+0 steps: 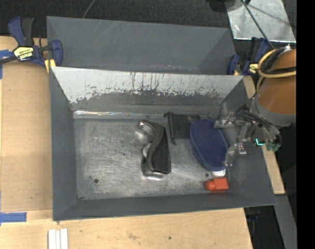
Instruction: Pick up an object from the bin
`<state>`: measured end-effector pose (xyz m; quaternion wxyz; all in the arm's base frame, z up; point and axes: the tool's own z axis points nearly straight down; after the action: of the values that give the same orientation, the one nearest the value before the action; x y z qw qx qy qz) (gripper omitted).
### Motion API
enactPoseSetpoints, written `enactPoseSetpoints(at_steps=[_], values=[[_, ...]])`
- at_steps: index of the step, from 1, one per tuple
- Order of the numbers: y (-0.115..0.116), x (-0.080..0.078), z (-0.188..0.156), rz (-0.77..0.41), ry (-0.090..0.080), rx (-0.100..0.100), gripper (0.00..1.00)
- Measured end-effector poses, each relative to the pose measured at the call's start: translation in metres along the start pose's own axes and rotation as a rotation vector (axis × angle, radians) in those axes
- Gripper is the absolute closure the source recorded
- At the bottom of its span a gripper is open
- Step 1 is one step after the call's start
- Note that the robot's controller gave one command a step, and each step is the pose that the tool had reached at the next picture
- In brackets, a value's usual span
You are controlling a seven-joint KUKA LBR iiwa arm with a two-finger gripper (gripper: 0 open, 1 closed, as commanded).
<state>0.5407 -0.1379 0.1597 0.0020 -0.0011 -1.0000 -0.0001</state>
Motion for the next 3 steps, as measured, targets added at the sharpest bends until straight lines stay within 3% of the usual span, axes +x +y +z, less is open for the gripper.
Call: enactPoseSetpoints(at_steps=[1,2,3], values=[[0.046,-0.061,0.052,0.112,-0.008,-0.002,0.0],[0.027,-0.077,0.076,0.135,-0.004,-0.004,0.0],[0.026,-0.078,0.075,0.132,-0.009,0.0,1.0]])
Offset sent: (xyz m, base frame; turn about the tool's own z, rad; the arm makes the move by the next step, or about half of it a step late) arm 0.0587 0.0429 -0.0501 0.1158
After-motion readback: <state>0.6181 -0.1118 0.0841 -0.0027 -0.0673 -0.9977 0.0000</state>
